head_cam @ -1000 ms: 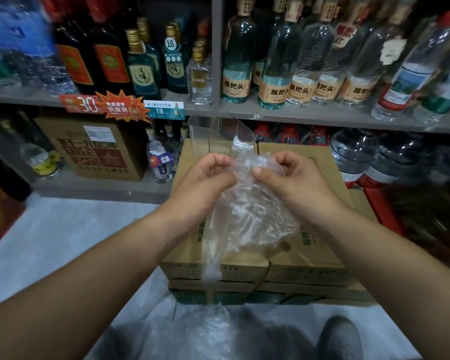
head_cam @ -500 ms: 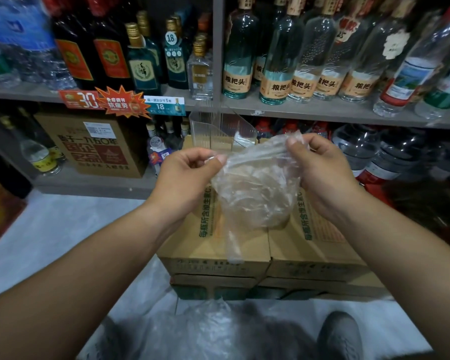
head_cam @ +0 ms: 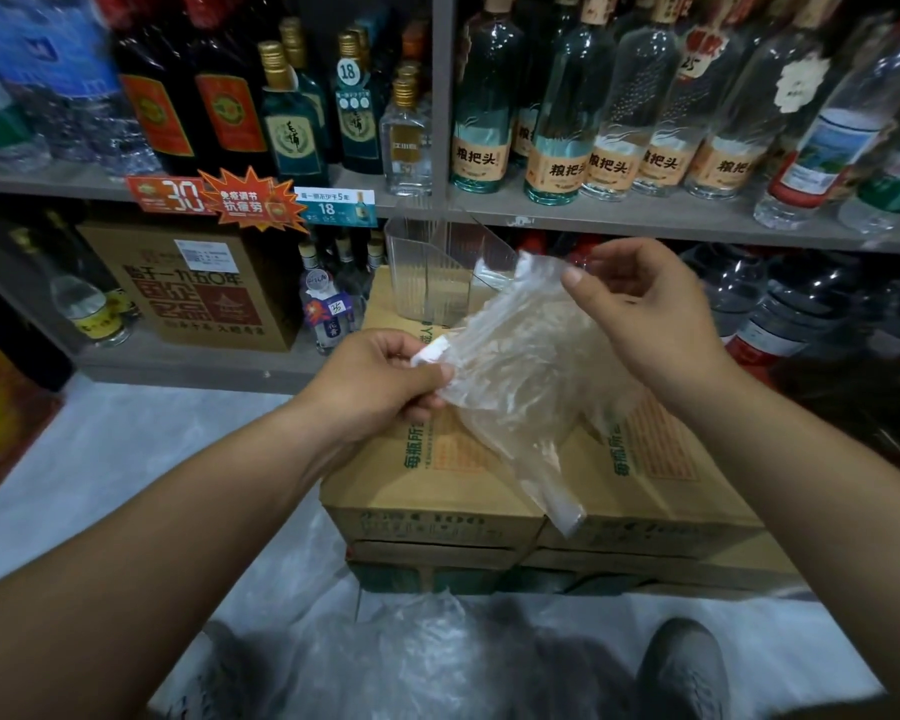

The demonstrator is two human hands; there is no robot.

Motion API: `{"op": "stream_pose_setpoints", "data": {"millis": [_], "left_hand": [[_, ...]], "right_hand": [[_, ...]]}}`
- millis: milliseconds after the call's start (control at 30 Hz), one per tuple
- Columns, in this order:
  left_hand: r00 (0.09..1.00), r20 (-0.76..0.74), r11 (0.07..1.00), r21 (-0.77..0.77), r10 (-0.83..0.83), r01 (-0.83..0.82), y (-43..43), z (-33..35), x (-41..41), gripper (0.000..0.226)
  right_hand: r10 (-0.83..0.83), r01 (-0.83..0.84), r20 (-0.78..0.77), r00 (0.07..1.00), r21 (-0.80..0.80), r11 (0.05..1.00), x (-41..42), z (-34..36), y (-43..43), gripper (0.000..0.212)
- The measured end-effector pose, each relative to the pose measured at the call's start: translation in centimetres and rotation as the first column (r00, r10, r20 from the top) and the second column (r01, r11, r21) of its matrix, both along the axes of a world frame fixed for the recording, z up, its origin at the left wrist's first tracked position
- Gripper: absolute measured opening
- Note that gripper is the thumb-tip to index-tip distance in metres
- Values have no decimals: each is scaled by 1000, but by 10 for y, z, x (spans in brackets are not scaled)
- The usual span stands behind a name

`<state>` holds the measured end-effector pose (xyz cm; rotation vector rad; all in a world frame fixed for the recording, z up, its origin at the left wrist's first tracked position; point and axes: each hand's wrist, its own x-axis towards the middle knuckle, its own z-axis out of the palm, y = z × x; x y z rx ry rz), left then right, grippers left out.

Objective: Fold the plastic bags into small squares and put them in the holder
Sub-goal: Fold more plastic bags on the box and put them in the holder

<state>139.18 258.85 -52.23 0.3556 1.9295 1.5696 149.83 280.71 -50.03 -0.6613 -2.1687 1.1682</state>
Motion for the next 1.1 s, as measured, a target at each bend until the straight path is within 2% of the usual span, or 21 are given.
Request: {"op": "stream_pose_setpoints", "data": {"millis": [100, 167, 233, 300, 400, 500, 567, 733, 833, 867, 1000, 1100], "left_hand": [[998, -21, 998, -16, 58, -59, -5, -6, -6, 11], [996, -16, 996, -17, 86, -87, -8, -9, -8, 10], [994, -8, 994, -21, 107, -107, -11, -11, -9, 11], [992, -4, 992, -30, 124, -124, -14, -14, -10, 19], [990, 1, 989, -26, 142, -142, -18, -17, -11, 28], [989, 15, 989, -25, 146, -146, -22, -21, -13, 31], [989, 19, 989, -30, 144, -144, -24, -22, -14, 29], [985, -1, 983, -75, 170, -170, -33, -23, -17, 11], [982, -109, 969, -174, 156, -174, -39, -25, -17, 11], [979, -150, 961, -217, 139, -169, -41, -27, -17, 13], [969, -244, 906, -416, -35, -72, -48, -35, -16, 21], [953, -256, 847, -532, -162, 1, -48, -34, -15, 24]], "right_hand": [[28, -29, 8, 1000, 128, 991, 15, -1, -6, 26], [171, -183, 134, 976, 79, 980, 27, -2, -10, 15], [386, -407, 388, 837, -30, 913, 38, -10, -13, 12], [469, -495, 550, 691, -112, 862, 47, -26, -16, 14], [492, -482, 565, 662, -181, 857, 55, -49, -23, 18], [465, -558, 587, 663, -27, 829, 57, -61, -30, 15], [462, -559, 578, 672, -12, 829, 60, -60, -27, 17], [486, -435, 531, 695, -229, 871, 68, -43, -1, 11], [490, -321, 542, 683, -381, 867, 71, -35, 14, 13], [476, -309, 574, 666, -369, 877, 71, -34, 19, 15], [337, -340, 722, 605, -149, 929, 68, -36, 26, 18], [349, -330, 696, 628, -168, 929, 65, -32, 27, 26]]}}
